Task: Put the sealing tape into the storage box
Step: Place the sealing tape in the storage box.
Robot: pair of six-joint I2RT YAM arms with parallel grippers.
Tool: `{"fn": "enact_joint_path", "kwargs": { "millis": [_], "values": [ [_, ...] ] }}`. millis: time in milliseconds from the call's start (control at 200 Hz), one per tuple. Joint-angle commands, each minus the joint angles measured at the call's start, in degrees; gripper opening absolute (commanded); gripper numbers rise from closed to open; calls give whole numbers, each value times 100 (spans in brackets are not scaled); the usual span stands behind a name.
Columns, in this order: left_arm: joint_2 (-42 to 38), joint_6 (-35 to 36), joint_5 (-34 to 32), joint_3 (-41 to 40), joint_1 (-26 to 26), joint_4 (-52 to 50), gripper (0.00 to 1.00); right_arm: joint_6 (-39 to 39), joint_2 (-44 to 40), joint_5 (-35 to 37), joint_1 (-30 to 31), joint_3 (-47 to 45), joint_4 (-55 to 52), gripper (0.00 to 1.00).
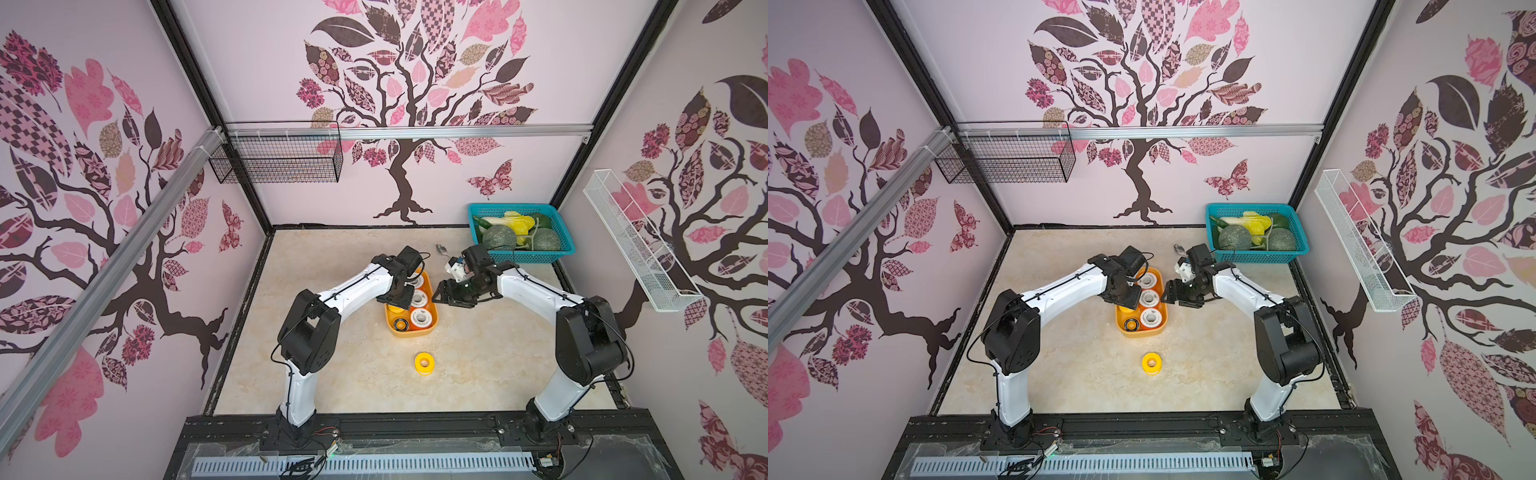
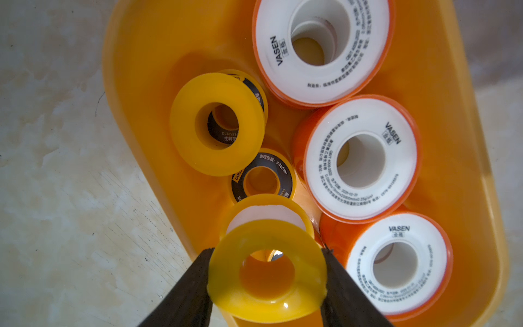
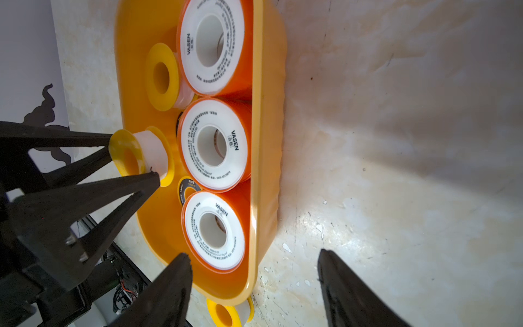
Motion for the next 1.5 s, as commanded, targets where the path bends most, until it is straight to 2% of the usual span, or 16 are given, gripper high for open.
{"fn": "enact_joint_path", "kwargs": {
  "millis": [0,1095,1496],
  "values": [
    [155,78,-83,137,24,-76,59,-104,79,-78,-37,64,-55,75],
    [534,107,-217,399,51,-15,60,-163,92,-129,-35,88,-172,75],
    [602,107,-202,503,47,7,73,-173,77,-154,-34,80,-185,75]
  ]
}}
